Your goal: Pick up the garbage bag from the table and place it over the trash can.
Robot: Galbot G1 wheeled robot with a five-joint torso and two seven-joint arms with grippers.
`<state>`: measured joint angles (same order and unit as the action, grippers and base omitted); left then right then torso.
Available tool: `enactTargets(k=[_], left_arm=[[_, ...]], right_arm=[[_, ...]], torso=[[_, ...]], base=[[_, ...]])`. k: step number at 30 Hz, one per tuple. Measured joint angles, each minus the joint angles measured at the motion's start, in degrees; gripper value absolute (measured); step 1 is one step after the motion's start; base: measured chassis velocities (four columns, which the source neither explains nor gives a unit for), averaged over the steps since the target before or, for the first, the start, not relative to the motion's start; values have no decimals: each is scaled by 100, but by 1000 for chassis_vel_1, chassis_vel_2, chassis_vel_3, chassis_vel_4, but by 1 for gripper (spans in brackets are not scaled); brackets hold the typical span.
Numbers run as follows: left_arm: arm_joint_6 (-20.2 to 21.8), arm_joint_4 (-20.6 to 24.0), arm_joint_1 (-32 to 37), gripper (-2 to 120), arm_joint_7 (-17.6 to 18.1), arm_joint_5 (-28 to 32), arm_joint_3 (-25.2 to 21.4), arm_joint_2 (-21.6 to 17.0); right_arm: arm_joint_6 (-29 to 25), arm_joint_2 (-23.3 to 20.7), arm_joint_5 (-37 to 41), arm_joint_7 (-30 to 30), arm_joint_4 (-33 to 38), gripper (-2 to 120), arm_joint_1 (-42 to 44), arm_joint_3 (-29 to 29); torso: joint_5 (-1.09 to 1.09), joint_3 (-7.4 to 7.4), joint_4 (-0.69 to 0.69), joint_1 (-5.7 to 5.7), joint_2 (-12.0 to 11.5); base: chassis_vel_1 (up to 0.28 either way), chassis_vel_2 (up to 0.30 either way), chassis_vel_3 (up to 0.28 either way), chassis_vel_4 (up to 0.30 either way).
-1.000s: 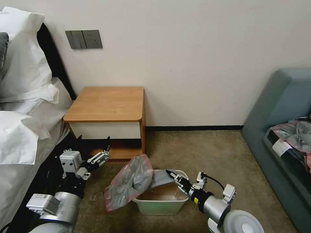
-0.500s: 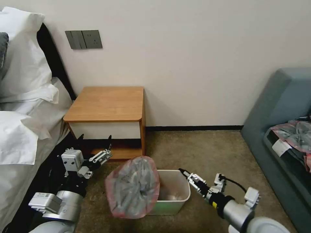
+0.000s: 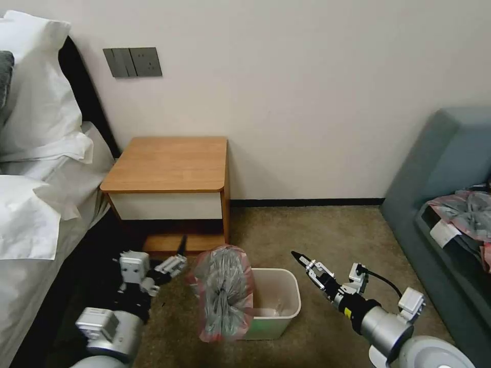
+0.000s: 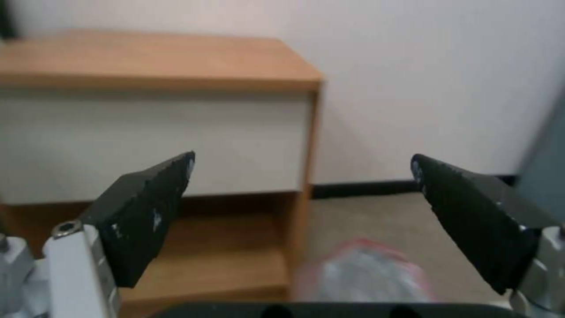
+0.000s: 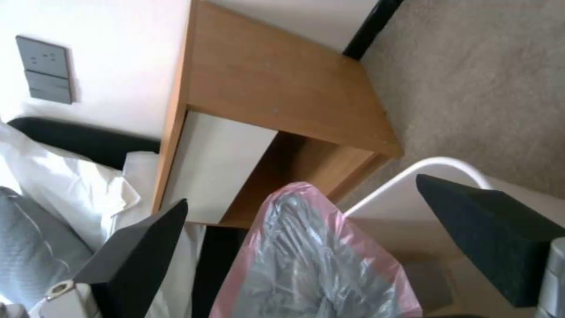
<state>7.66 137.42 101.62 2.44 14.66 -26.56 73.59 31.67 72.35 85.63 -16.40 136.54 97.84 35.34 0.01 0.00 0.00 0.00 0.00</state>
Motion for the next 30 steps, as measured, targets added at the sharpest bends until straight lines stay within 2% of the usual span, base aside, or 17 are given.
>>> enactTargets(k=[5, 10, 14, 16, 20, 23, 24, 26, 30], left_arm=[[189, -2, -125, 96, 37, 33, 620, -102], [457, 26, -262, 95, 96, 126, 1020, -204], [497, -169, -385, 94, 152, 141, 1446, -289], [531, -334, -463, 89, 198, 144, 1659, -296], [638, -487, -498, 83, 286, 77, 1817, -294], [765, -704, -479, 74, 806, -196, 1922, -279], [765, -704, -479, 74, 806, -196, 1922, -279], [832, -770, -458, 70, 1286, -234, 1888, -261], [870, -812, -462, 68, 1539, -209, 1826, -239]], right_arm=[[-11, -64, -40, 3, -20, 100, 22, 25], [-25, -58, -77, -1, -16, 100, 102, 56], [-51, 41, -220, 4, -14, 100, 189, 3], [-87, 130, -321, 20, -14, 100, 244, -84], [-100, 180, -369, 40, -14, 100, 262, -156], [-105, 226, -416, 41, -51, 100, 185, -236], [-105, 226, -416, 41, -51, 100, 185, -236], [-105, 242, -449, 43, -115, 100, 130, -266], [-105, 258, -472, 58, -182, 100, 108, -283]], torso=[[0, 0, 1, 0, 0], [0, 0, 0, 0, 0], [0, 0, 0, 0, 0], [0, 0, 0, 0, 0], [-1, 0, -1, 0, 0], [-1, 0, 0, 0, 0], [-1, 0, 0, 0, 0], [-1, -1, 0, 0, 0], [-1, 0, 0, 0, 0]], base=[[0, 0, 0, 0], [0, 0, 0, 0], [0, 0, 0, 0], [0, 0, 0, 0], [0, 0, 0, 0], [0, 0, 0, 0], [0, 0, 0, 0], [0, 0, 0, 0], [0, 0, 0, 0]])
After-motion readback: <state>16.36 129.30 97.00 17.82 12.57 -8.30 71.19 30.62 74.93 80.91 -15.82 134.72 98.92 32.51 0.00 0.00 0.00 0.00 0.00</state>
